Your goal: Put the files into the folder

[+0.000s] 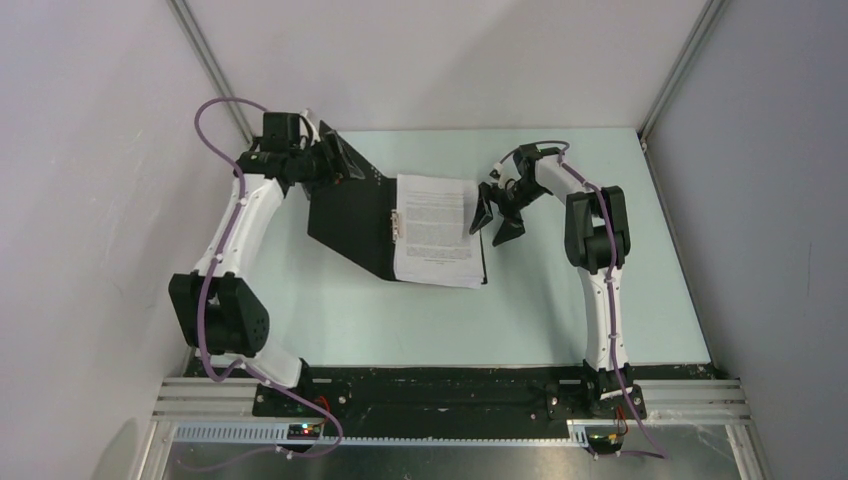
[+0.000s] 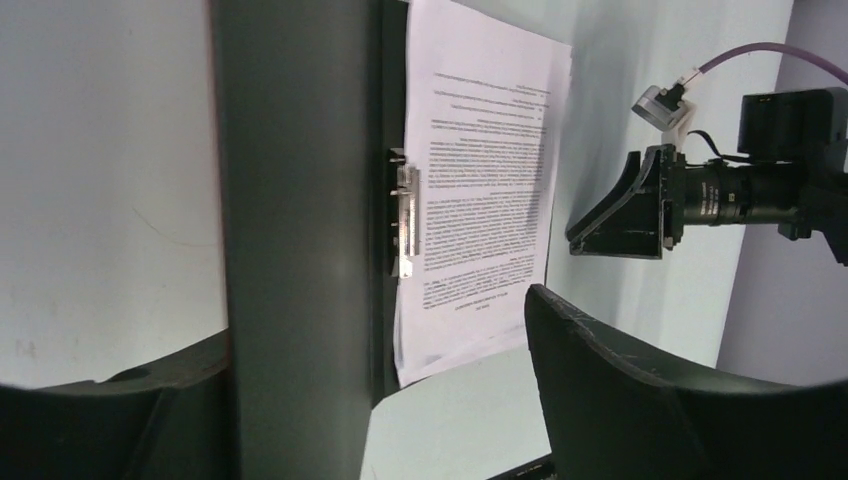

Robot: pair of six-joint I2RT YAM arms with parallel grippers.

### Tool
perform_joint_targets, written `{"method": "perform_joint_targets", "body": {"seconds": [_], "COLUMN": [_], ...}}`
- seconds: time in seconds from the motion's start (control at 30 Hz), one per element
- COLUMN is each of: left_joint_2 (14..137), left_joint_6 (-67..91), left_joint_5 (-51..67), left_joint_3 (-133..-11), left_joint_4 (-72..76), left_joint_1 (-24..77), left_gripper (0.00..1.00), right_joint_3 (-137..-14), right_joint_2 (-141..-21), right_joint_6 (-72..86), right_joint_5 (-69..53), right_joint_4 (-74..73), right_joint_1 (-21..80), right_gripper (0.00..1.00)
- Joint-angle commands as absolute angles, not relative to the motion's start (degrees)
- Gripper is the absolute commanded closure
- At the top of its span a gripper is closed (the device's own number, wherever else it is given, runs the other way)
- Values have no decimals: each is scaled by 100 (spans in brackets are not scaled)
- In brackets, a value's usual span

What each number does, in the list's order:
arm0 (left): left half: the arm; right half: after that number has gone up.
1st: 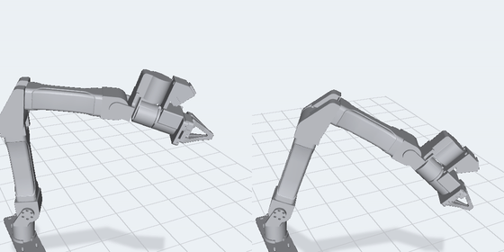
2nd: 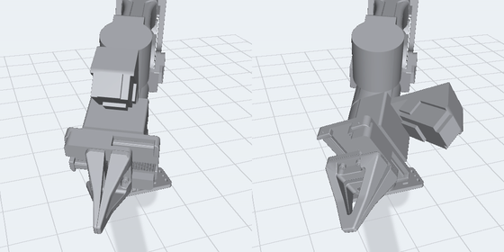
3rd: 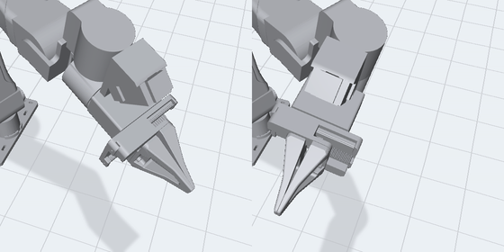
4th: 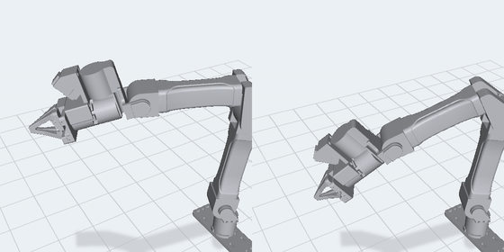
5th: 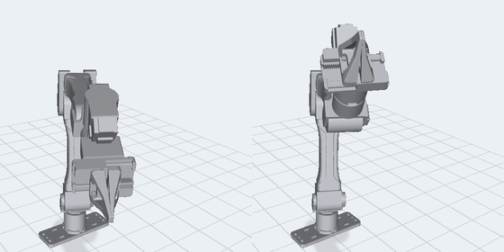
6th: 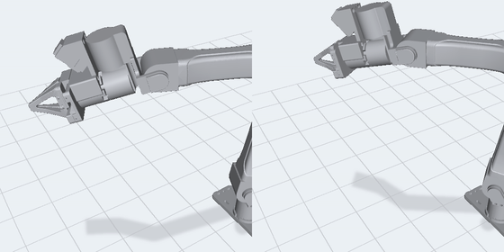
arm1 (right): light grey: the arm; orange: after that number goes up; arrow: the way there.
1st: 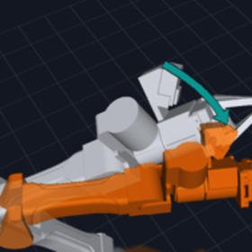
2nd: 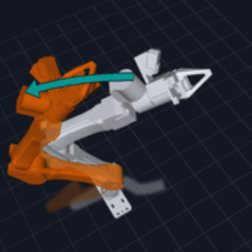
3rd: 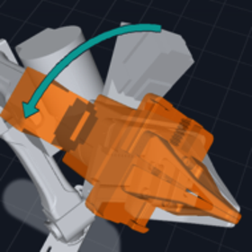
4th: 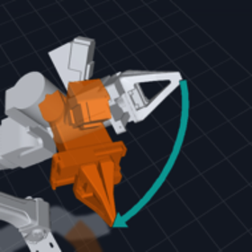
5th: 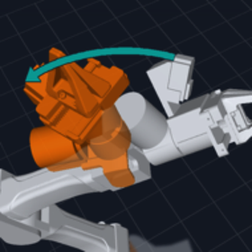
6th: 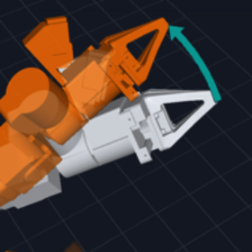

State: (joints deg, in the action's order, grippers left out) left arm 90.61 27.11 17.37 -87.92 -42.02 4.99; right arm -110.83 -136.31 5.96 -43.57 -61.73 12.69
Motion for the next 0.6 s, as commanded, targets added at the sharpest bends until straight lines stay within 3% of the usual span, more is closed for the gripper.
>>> {"method": "perform_joint_targets", "body": {"seconds": [0.0,0.07,0.13,0.33,0.57], "left_joint_2": [8781,8731,8652,8615,8160], "left_joint_6": [2753,2685,2611,2703,2005], "left_joint_5": [2174,2329,2471,3027,1248], "left_joint_3": [-8791,-8920,-9024,-8837,-8751], "left_joint_4": [-4167,-4166,-4167,-4188,-4803], "left_joint_1": [405,396,344,51,-84], "left_gripper": [16,5,1,0,0], "right_joint_3": [-11215,-11226,-11243,-11307,-11393], "right_joint_2": [-13550,-13567,-13582,-13649,-13638], "right_joint_6": [531,516,503,474,341], "right_joint_5": [-4337,-4327,-4310,-4260,-3856], "right_joint_4": [-6173,-6178,-6183,-6202,-6218], "right_joint_1": [1271,1260,1245,1239,1311], "right_gripper": [12,12,12,12,13]}}
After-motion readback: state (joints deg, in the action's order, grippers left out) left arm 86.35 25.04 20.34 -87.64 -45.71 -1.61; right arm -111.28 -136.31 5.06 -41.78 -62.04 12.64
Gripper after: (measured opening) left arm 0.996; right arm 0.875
